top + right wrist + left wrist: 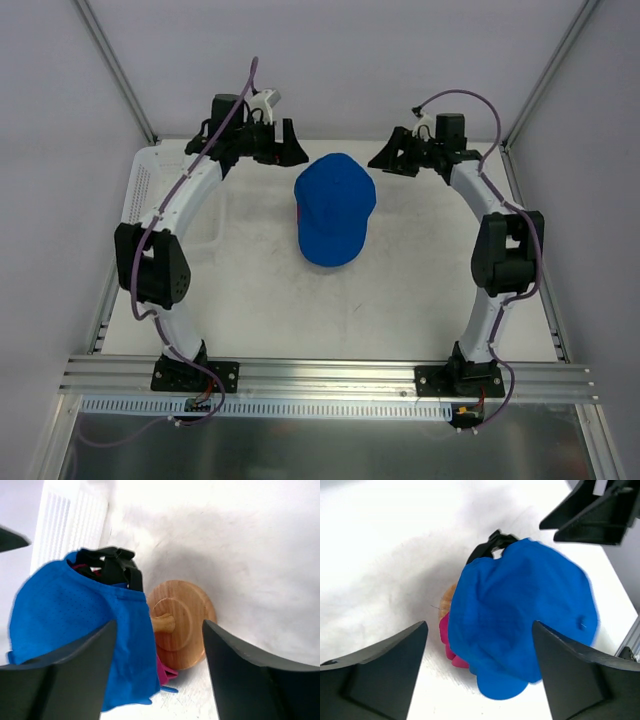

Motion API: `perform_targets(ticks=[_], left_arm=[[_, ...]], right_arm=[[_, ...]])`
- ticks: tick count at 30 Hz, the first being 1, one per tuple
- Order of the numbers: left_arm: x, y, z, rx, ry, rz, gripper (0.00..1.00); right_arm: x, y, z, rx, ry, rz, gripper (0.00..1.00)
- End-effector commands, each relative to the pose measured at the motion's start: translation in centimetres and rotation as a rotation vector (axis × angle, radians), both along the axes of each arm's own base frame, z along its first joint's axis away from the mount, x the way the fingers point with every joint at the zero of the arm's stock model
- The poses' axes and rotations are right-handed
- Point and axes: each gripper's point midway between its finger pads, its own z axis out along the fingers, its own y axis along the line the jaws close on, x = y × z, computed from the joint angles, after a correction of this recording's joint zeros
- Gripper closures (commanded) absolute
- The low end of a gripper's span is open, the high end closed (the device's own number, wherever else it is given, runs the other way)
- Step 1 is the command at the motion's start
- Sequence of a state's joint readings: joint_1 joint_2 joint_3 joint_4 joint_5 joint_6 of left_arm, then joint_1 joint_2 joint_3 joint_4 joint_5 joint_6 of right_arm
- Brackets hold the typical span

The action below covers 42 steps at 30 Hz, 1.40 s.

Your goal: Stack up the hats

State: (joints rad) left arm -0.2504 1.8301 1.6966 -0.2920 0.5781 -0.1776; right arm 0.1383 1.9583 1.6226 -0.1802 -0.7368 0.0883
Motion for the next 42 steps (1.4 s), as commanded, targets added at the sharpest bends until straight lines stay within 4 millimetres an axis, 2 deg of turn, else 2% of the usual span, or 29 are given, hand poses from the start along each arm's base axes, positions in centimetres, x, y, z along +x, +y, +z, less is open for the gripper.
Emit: perform_targets(ticks=[1,2,4,5,6,7,8,9,10,11,13,14,15,17,19,20,21,22,25,29,33,36,42], left_arm=[[-1.6,2.0,5.1,-0.04,-0.118,-0.024,0.11],[-1.9,2.5,6.0,-0.05,-0.134,-0.028,0.09],[-2.3,3.6,6.4,-0.066,-0.133,-0.027,0.07],[-2.8,3.9,7.2,-0.071,-0.149,-0.027,0.07],[-3.2,4.1,6.9,-0.066,-0.146,-0.031,0.07],[-3.6,4.4,7.0,-0.065,-0.154,-0.037,0.07],[-4.5,4.5,8.0,-0.062,-0.181,-0.042,0.07],[-5.0,4.7,7.3,-0.045,-0.181,-0.042,0.06],[-5.5,5.0,7.2,-0.033,-0.176,-0.036,0.01],[-6.3,5.3,7.7,-0.023,-0.182,-0.028,0.01],[-7.0,5.9,7.0,0.012,-0.152,-0.009,0.01],[-7.8,6.5,6.0,0.035,-0.086,0.007,0.01],[-7.9,7.3,5.6,0.064,-0.06,0.044,0.01],[-9.2,8.5,3.6,0.106,0.06,0.083,0.01],[-9.5,10.3,2.2,0.146,0.122,0.143,0.01],[-10.0,11.0,2.1,0.16,0.126,0.166,0.01],[-10.4,11.8,0.6,0.188,0.157,0.191,0.01],[-10.4,13.1,-0.1,0.241,0.161,0.25,0.01],[-11.9,14.3,-1.6,0.292,0.192,0.279,0.01],[-13.1,15.0,-2.3,0.309,0.208,0.319,0.01],[-12.9,15.1,-0.5,0.298,0.159,0.332,0.01],[-12.6,15.0,0.5,0.289,0.134,0.331,0.01],[-12.7,14.9,0.7,0.283,0.131,0.335,0.01]], right_arm=[[0.3,-3.8,5.9,-0.005,-0.134,-0.083,0.22],[0.4,-5.0,6.5,-0.006,-0.142,-0.107,0.19],[-0.4,-5.9,8.1,-0.009,-0.16,-0.119,0.16],[-0.8,-6.5,8.4,-0.014,-0.162,-0.126,0.15],[-1.2,-6.7,8.9,-0.029,-0.185,-0.118,0.14],[-2.0,-6.7,8.7,-0.039,-0.173,-0.11,0.11],[-3.0,-6.7,9.9,-0.043,-0.196,-0.106,0.08],[-3.6,-6.9,10.2,-0.064,-0.22,-0.094,0.01],[-4.5,-7.1,9.4,-0.097,-0.205,-0.088,0.0],[-5.5,-7.4,10.2,-0.119,-0.227,-0.087,0.0],[-6.9,-8.5,9.5,-0.207,-0.221,-0.088,0.01],[-7.6,-8.9,8.9,-0.243,-0.214,-0.086,0.0],[-8.4,-9.5,9.3,-0.282,-0.237,-0.095,0.01],[-9.6,-11.1,8.1,-0.399,-0.24,-0.1,0.0],[-11.1,-12.1,7.5,-0.466,-0.255,-0.106,0.0],[-11.5,-12.9,7.0,-0.507,-0.255,-0.126,0.0],[-12.2,-13.3,5.7,-0.536,-0.239,-0.118,0.01],[-12.9,-13.7,5.9,-0.554,-0.252,-0.137,0.01],[-14.4,-13.8,4.7,-0.548,-0.224,-0.141,0.0],[-15.3,-13.8,6.2,-0.542,-0.269,-0.164,0.0],[-15.5,-13.8,7.2,-0.534,-0.292,-0.177,0.01],[-15.7,-13.6,7.3,-0.519,-0.295,-0.184,0.0],[-16.3,-14.2,7.1,-0.514,-0.293,-0.205,0.01]])
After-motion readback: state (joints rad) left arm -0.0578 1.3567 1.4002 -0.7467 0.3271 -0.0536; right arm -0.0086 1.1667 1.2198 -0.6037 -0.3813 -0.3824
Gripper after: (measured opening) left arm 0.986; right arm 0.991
